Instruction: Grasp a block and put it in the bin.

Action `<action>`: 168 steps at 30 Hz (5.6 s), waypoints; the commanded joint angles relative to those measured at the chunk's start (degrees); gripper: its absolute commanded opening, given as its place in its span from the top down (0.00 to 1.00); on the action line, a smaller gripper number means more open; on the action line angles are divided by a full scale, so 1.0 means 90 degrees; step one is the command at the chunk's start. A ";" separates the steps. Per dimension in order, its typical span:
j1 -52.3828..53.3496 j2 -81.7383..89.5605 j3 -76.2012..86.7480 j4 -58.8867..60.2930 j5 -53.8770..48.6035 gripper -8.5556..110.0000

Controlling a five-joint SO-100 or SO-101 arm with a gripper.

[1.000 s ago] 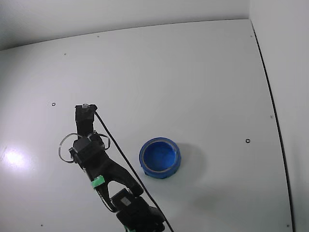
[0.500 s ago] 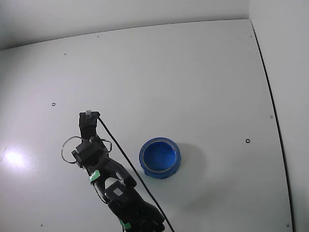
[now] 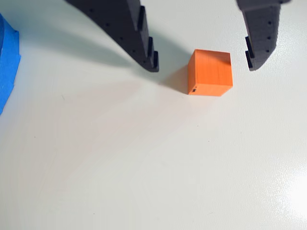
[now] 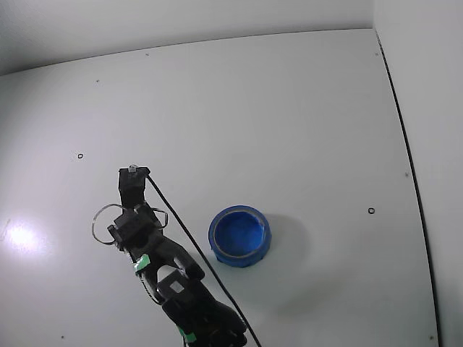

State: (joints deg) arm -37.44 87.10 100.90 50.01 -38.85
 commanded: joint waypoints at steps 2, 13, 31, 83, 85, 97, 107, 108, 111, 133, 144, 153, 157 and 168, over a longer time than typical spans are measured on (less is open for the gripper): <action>-0.0020 0.0156 -0.0420 -0.0107 0.0029 0.70; -0.0010 -0.0127 -0.0449 -0.0117 0.0029 0.70; -0.0010 -0.0596 -0.0410 -0.0117 -0.0010 0.87; 0.4355 0.5186 0.3760 -0.0107 -0.0449 0.73; 0.4365 0.5352 0.3711 -0.0107 -0.0225 0.76; 0.5322 1.0068 0.3818 -0.0107 0.3750 0.88; 0.5752 1.1621 0.5029 -0.0029 0.5967 0.88; 0.5762 1.1631 0.5225 -0.0020 0.5947 0.88; 0.5703 1.1641 0.6064 0.0186 0.5850 0.91; 0.4404 1.1641 0.7939 0.2207 0.4766 0.93; 0.4482 1.1641 0.7910 0.2207 0.4834 0.93; 0.4482 1.1641 0.7920 0.2207 0.4844 0.93; 0.4482 1.1641 0.7920 0.2207 0.4844 0.93; 0.4482 1.1641 0.7920 0.2207 0.4844 0.93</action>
State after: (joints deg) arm 2.55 191.34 173.41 69.70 4.57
